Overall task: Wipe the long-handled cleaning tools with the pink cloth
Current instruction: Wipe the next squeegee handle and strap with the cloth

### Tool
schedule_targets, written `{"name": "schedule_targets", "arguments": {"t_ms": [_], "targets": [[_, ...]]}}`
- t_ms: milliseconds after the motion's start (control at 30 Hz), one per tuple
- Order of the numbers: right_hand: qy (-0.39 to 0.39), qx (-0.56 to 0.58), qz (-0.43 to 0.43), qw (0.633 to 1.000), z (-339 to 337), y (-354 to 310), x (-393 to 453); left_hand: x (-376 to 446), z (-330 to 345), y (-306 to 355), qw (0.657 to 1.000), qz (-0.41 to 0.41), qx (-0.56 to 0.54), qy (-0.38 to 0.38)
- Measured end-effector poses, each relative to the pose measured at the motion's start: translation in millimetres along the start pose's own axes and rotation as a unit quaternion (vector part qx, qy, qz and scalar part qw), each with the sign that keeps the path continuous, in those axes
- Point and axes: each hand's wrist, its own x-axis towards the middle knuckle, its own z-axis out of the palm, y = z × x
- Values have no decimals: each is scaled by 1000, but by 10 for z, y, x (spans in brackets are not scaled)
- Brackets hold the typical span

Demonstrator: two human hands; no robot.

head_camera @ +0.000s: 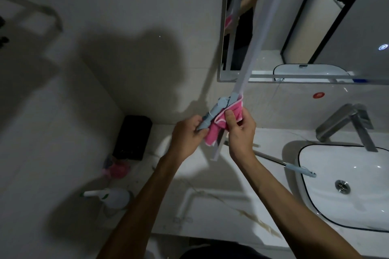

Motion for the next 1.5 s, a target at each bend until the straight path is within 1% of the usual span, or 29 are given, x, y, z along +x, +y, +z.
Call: {"name": "schedule_targets", "arguments": {"t_ms": [100, 200, 267, 333, 400, 467, 500, 567, 600, 633, 667, 700, 800, 833, 867, 967, 1100, 1133, 1200, 1267, 1367, 1433, 1500], "targets": [[-27, -36, -30, 999, 7, -81, 1, -41, 105, 6, 997, 22, -72, -24], [-63, -58, -61, 994, 17, -163, -25, -59, 99, 88, 985, 19, -162, -55], [-85, -65, -72, 992, 23, -182, -43, -45, 75, 158, 986, 25, -158, -52], [-105, -70, -81, 989, 10, -195, -38, -29, 34, 227, 994, 40, -101, -16], [-109, -70, -96, 987, -27, -213, -12, -24, -3, 264, 996, 32, -79, 14], [-75, -57, -85, 992, -70, -215, 1, -43, -16, 243, 992, 16, -119, 25], [-38, -43, -61, 996, -87, -195, 4, -51, -28, 221, 987, 11, -157, 33], [65, -24, -12, 998, -123, -151, 23, -38, -47, 141, 977, -6, -203, 66], [108, -27, -2, 994, -144, -144, 39, -25, -62, 94, 975, -15, -206, 78], [127, -36, -6, 991, -163, -145, 56, -25, -76, 66, 974, -24, -210, 79], [121, -45, -19, 991, -171, -177, 59, -28, -75, 46, 972, -33, -220, 74], [92, -52, -34, 994, -162, -205, 52, -42, -67, 38, 971, -41, -225, 66], [-58, -76, -63, 993, -80, -264, -41, -104, -18, 78, 982, -38, -175, 61], [-101, -78, -63, 990, -51, -268, -76, -122, -10, 109, 984, -38, -163, 62], [-127, -76, -61, 987, -31, -264, -100, -140, -10, 139, 985, -39, -158, 59], [-128, -72, -45, 988, -36, -225, -90, -191, -63, 204, 988, -30, -143, 42], [-135, -110, -43, 984, -34, -146, -82, -227, -79, 190, 992, 47, -109, 46], [-136, -118, -45, 983, -23, -130, -82, -228, -74, 185, 992, 50, -106, 47], [-143, -136, -55, 979, -10, -95, -87, -216, -72, 191, 990, 30, -125, 52], [-156, -166, -52, 972, -30, -4, -107, -193, -105, 211, 984, 2, -162, 73], [-175, -203, -23, 963, -54, 124, -194, -135, -164, 193, 970, 8, -208, 125], [-168, -199, -18, 965, -43, 142, -224, -116, -173, 177, 969, 1, -208, 130], [-150, -192, -33, 969, 0, 99, -210, -122, -159, 190, 967, -18, -218, 132]]}}
